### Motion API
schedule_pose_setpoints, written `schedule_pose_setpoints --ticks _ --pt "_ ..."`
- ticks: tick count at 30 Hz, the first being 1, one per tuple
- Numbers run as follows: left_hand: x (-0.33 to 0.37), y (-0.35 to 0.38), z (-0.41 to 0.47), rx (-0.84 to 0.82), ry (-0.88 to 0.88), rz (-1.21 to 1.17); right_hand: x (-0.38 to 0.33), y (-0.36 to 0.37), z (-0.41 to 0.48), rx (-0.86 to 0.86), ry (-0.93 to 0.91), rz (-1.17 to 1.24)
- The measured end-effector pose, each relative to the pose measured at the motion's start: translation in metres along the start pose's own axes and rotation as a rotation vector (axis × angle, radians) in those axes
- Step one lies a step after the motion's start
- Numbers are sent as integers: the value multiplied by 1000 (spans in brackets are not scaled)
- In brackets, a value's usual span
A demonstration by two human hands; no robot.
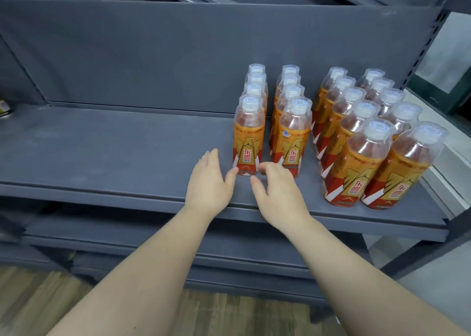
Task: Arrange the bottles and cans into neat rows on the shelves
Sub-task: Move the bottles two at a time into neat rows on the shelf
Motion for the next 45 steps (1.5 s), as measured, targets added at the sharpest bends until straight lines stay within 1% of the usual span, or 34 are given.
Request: schedule_pose_setpoints --ticks 2,5,13,17,24,29,32,38,45 --pt "-16 -14 -6 17 12 62 -17 10 4 -95 -94 -46" --pt "-47 -40 -14 46 4 178 -48 28 10 -219 -178 -93" --pt "-135 -131 -48 105 -159 337 -143 85 21 -347 -318 -184" --pt "-183 -181 -67 139 -249 333 -207 124 20 -389 -390 -205" --pt "-270 -268 -102 245 -370 332 -325 191 9 -449 -539 -229" --pt "-327 -325 -132 315 -491 325 -410 237 -9 -513 -681 -239" --pt "-357 -354 -152 347 -557 355 -459 261 -22 -558 -767 -236" --pt "-413 -409 -186 442 -730 337 -547 314 -36 -641 -938 -206" --pt "-466 -473 -195 533 -875 374 -641 374 -33 -703 -1079 -137"
Point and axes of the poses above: each hand's wrist, its own z-axis towards the middle knuckle, its own y-axis out of the palm, x = y × z, the point moved 1 cm from there along z, towards the middle knuckle, and after that the axes turned 6 degrees about -z, right-handed, at the moved point
